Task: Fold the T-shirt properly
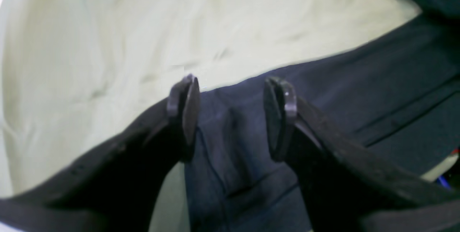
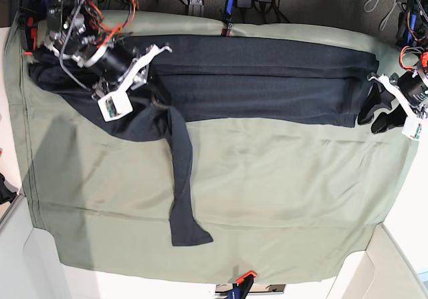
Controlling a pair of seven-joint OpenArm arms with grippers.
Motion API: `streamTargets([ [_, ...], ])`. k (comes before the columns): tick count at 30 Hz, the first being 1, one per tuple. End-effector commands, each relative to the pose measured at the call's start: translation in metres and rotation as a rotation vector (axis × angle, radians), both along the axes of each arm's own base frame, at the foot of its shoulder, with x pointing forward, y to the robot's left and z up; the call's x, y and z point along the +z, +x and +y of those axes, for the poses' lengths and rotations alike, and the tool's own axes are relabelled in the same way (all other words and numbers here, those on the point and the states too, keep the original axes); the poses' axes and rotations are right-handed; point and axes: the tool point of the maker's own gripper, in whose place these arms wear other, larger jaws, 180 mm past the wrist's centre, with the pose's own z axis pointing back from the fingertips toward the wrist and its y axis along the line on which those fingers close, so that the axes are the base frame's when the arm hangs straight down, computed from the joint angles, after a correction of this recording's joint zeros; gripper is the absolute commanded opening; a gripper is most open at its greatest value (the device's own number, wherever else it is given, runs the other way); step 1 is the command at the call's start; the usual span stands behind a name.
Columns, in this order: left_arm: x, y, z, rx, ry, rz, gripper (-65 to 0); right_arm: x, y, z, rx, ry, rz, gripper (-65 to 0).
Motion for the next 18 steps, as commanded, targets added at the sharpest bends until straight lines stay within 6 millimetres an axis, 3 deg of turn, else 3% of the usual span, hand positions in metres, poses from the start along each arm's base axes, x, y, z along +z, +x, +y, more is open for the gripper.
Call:
streamTargets([
  [1,0.019,0.007,-0.002,-0.02,0.007,-0.054,-33.2,0.014,-0.003,0.002,0.008,0.03,-0.04,-65.0],
  [7,0.034,0.01,-0.014,-0.05,-0.018,-0.095,-33.2,0.014,-0.017,0.002,0.01,0.021,-0.017,-64.9],
  [9,0.037,0.011,-0.016,-0.051,-0.034,-0.11,-33.1,0.015,-0.015,0.001,0.002,0.023,-0.02,-45.5],
  [11,0.04,0.013,-0.017,-0.053,-0.043,-0.128,-33.1,0.018,-0.011,0.0,-0.011,0.029,-0.03,-31.0],
  [14,0.047,0.017,-0.019,-0.053,-0.057,-0.163,-32.4,0.025,0.0,-0.007,-0.033,0.026,-0.064,-27.5],
  [18,0.049,0.028,-0.035,-0.094,-0.068,-0.179,-25.9,0.037,0.024,-0.034,-0.123,0.004,-0.122,-27.5],
])
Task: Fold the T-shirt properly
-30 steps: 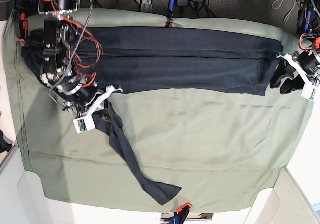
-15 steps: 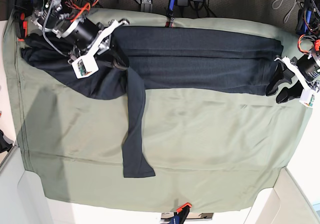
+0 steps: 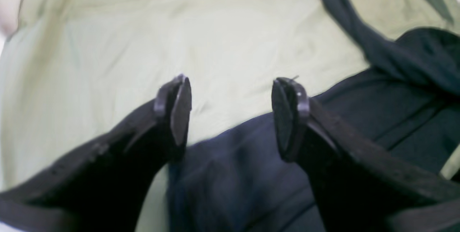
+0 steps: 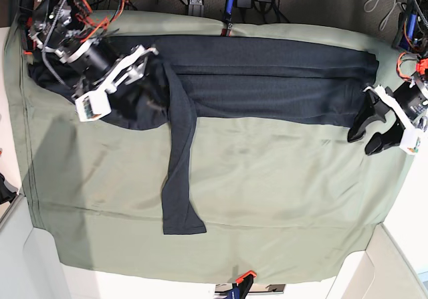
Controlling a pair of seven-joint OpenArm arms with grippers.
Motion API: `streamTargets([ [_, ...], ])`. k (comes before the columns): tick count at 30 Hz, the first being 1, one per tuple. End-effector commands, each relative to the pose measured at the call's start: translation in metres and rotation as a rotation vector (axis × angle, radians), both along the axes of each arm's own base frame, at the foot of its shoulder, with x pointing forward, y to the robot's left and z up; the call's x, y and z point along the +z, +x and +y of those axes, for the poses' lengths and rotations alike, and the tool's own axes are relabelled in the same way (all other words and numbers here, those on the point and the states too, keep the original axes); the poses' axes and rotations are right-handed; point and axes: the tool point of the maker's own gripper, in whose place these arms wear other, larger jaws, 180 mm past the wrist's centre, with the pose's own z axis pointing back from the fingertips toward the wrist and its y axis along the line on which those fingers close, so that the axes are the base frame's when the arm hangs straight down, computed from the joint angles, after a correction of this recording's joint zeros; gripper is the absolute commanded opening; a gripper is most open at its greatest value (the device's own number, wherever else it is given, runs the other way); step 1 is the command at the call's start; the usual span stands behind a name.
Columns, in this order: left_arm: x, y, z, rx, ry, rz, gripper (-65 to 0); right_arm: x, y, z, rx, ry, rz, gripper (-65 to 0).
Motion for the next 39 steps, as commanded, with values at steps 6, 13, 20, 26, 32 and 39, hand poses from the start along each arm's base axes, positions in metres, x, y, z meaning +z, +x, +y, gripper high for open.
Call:
streamTargets([
  [6,0.0,0.033,-0.076,-0.19,0.02,-0.06,-25.9,0.017,0.026,-0.072,-0.228,-0.093,-0.074,-27.5],
  [13,-0.049,0.093,-0.17,-0.219,-0.03,-0.005,-25.9,0.016,0.013,-0.151,-0.442,-0.179,-0.056,-27.5],
  [20,-0.094,0.115,-0.265,-0.282,-0.144,0.142,-25.9,0.017,-0.004,-0.184,-0.537,-0.173,-0.041,-27.5],
  [26,-0.094,0.127,-0.305,-0.292,-0.195,0.176,-25.9,0.014,-0.008,-0.183,-0.534,-0.17,-0.027,-27.5],
  [32,-0.119,0.137,-0.303,-0.213,-0.075,0.21,-25.9,0.014,-0.008,-0.183,-0.533,-0.169,-0.027,-27.5],
  [39,-0.128,0.141,-0.292,-0.157,-0.033,0.224,-49.9,0.015,-0.007,-0.183,-0.533,-0.166,-0.029,-27.5],
])
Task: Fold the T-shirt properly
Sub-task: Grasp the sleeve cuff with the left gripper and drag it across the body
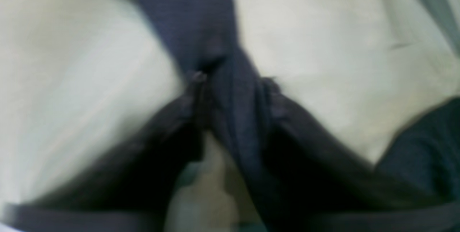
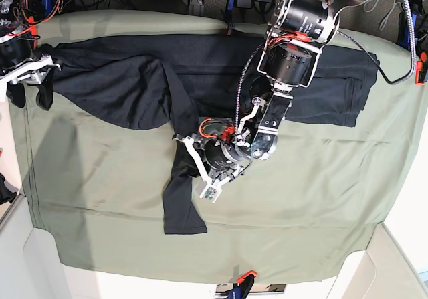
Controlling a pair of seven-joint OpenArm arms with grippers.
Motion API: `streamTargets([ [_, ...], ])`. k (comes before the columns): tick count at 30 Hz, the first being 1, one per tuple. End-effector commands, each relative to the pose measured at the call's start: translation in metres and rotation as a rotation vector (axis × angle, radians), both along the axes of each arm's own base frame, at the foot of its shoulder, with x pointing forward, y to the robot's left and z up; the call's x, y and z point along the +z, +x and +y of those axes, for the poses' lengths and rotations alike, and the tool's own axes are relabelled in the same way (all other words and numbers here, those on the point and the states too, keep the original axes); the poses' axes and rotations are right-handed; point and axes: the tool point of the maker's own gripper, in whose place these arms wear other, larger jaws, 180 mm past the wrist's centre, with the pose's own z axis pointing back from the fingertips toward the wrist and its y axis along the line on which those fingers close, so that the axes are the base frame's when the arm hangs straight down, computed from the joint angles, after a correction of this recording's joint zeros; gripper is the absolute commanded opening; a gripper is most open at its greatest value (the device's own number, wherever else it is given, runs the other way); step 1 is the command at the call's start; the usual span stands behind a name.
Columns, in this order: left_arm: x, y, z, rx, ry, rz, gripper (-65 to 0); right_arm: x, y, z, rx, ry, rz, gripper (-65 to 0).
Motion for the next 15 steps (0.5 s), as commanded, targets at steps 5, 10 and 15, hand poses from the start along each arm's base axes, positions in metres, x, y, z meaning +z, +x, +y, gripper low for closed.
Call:
streamTargets([
  [5,0.03,0.015,0.005,-0.014,0.017,-0.065,-60.7,0.013,0.005,0.0,0.006,-0.003,-0.051,-27.5],
  [10,0.068,0.014,0.039,-0.016,0.056,-0.135,-63.1,0.013,0.005,0.0,0.006,-0.003,-0.051,-27.5],
  [15,0.107,-0.018,0.076,-0.048,0.095,-0.255,-63.7,0.013,0.005,0.0,0.006,-0.002,-0.052,-27.5],
])
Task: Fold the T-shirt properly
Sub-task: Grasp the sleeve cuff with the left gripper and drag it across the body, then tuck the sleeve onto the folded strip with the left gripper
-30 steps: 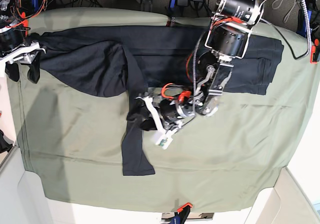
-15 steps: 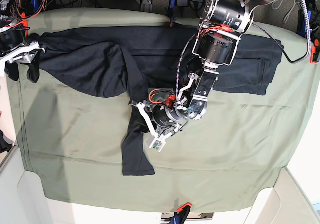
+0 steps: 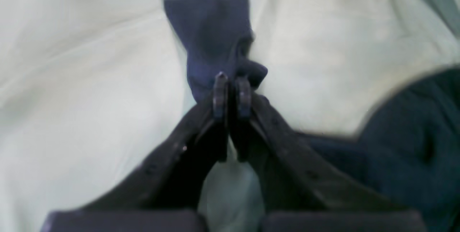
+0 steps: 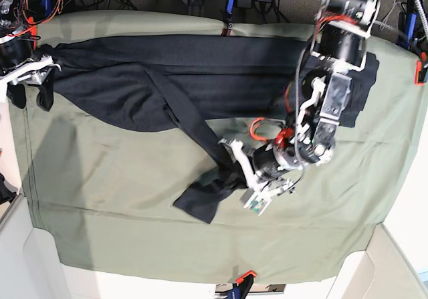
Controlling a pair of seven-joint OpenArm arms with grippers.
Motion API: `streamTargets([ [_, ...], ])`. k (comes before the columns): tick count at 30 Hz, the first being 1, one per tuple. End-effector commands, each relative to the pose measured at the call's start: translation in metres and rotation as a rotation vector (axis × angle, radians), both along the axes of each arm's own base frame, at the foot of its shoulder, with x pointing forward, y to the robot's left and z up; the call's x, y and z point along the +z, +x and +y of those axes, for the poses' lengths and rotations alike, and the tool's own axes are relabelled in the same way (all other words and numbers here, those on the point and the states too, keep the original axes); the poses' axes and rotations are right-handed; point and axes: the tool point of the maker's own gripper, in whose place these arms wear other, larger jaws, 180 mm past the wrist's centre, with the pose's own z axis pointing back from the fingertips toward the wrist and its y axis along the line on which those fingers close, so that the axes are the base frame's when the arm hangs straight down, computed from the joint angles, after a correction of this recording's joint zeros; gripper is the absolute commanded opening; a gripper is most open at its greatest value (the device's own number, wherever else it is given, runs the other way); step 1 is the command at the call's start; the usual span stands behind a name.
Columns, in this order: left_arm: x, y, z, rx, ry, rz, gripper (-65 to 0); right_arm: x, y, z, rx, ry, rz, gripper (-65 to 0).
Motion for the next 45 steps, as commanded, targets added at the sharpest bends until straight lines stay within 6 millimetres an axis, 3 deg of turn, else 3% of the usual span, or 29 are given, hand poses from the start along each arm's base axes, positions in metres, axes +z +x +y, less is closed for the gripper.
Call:
streamTargets([
  [1,0.024,-0.001,0.004,-0.022,0.005,-0.075,-63.7,0.013,0.005,-0.001,0.005,-0.009,-0.047,-27.5],
  [7,0.029,-0.064,0.041,-0.061,0.133,-0.113,-63.7,0.013,0.005,-0.001,0.005,-0.008,-0.048,-27.5],
  [14,0.028,-0.109,0.095,0.075,0.156,-0.066,-63.7,0.013,0.005,0.0,0.008,0.0,-0.048,-27.5],
  [17,0.019,-0.131,0.095,0.044,0.134,-0.017,-63.6,0.012,0.005,0.001,0.008,0.001,-0.045,-27.5],
  [20,0.008,-0.151,0.083,-0.037,0.105,0.035,-63.0,0.012,0.005,0.001,0.008,0.001,-0.045,-27.5],
  [23,0.007,-0.167,0.068,-0.116,0.049,0.061,-57.1,0.013,0.005,0.001,0.008,0.001,-0.046,-27.5],
  [28,0.008,-0.166,0.063,-0.11,0.019,0.059,-28.6,0.012,0.004,0.001,0.008,0.001,-0.045,-27.5],
  [29,0.009,-0.164,0.063,-0.104,0.019,0.055,-25.7,0.012,0.005,0.001,0.008,0.001,-0.045,-27.5],
  [35,0.03,-0.136,0.069,-0.053,0.014,-0.023,-25.2,0.012,0.005,-0.001,-0.003,0.001,-0.044,-27.5],
  [40,0.05,-0.111,0.074,-0.005,0.003,-0.095,-25.2,0.014,0.006,-0.023,-0.114,-0.046,-0.051,-27.5],
  [45,0.049,-0.106,0.072,0.016,-0.023,-0.095,-25.2,0.006,0.005,-0.024,-0.117,-0.038,-0.03,-27.5],
])
